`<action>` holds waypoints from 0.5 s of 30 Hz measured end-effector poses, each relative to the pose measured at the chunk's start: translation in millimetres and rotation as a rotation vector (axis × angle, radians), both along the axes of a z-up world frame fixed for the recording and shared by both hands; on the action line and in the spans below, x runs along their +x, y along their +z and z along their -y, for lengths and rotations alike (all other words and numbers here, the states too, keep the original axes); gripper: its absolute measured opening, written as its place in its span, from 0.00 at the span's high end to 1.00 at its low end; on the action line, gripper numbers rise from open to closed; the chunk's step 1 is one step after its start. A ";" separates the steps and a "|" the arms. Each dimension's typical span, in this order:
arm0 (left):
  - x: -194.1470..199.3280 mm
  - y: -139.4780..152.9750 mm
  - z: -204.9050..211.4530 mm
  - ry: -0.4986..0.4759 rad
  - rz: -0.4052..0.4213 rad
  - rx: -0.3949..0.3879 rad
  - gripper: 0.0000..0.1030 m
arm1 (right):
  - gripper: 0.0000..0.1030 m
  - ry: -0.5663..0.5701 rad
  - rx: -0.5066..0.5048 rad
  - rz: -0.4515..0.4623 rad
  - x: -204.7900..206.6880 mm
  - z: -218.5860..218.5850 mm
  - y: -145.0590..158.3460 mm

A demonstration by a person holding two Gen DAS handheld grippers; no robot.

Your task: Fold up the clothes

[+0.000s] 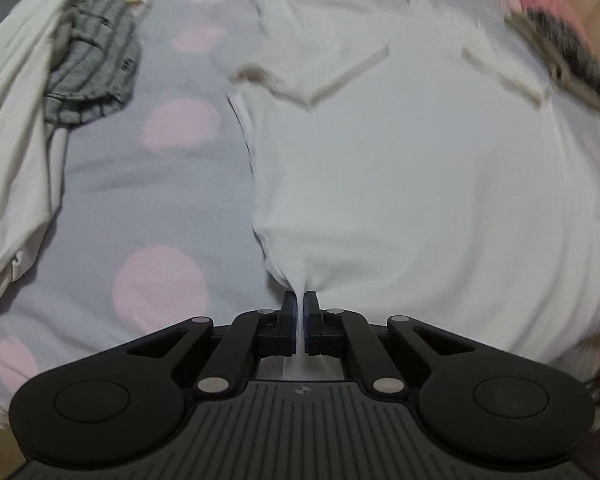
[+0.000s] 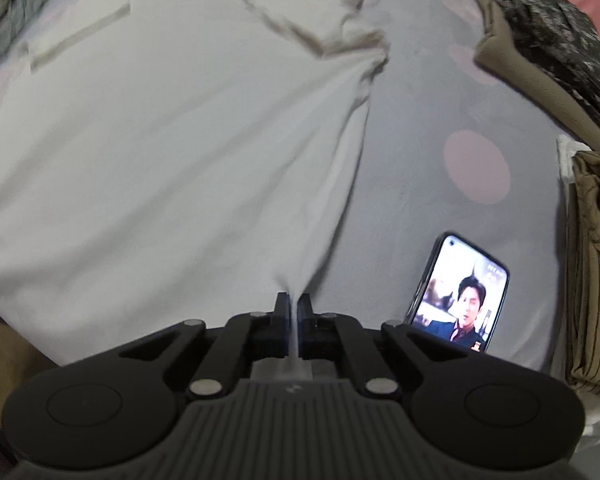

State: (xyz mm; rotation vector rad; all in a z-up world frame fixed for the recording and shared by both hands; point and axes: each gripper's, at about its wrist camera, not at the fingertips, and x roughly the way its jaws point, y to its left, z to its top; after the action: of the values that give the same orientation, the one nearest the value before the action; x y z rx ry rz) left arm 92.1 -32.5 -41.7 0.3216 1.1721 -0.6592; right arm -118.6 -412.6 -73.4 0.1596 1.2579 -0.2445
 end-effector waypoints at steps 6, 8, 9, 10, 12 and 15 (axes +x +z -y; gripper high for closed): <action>19.6 39.4 3.8 0.025 0.074 -0.100 0.99 | 0.97 0.010 0.006 0.107 9.1 5.8 35.6; 32.8 49.3 7.6 0.040 0.108 -0.120 0.99 | 0.97 0.026 -0.027 0.145 19.2 12.1 49.8; 39.4 54.1 9.5 0.047 0.125 -0.129 0.99 | 0.97 0.034 -0.047 0.164 24.5 14.8 57.2; 46.0 59.0 11.4 0.054 0.142 -0.138 0.99 | 0.97 0.041 -0.067 0.179 29.0 18.2 63.5; 60.4 60.9 15.9 0.079 0.162 -0.164 0.99 | 0.97 0.042 -0.085 0.206 41.9 32.6 69.1; 77.4 56.5 28.5 0.107 0.198 -0.185 0.99 | 0.97 0.046 -0.121 0.255 62.1 48.8 68.5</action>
State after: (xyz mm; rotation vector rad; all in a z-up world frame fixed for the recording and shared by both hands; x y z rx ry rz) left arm 169.5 -61.0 14.9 0.1624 0.9257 -0.6222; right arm -56.5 -461.4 -4.8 0.0550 0.9896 -0.2516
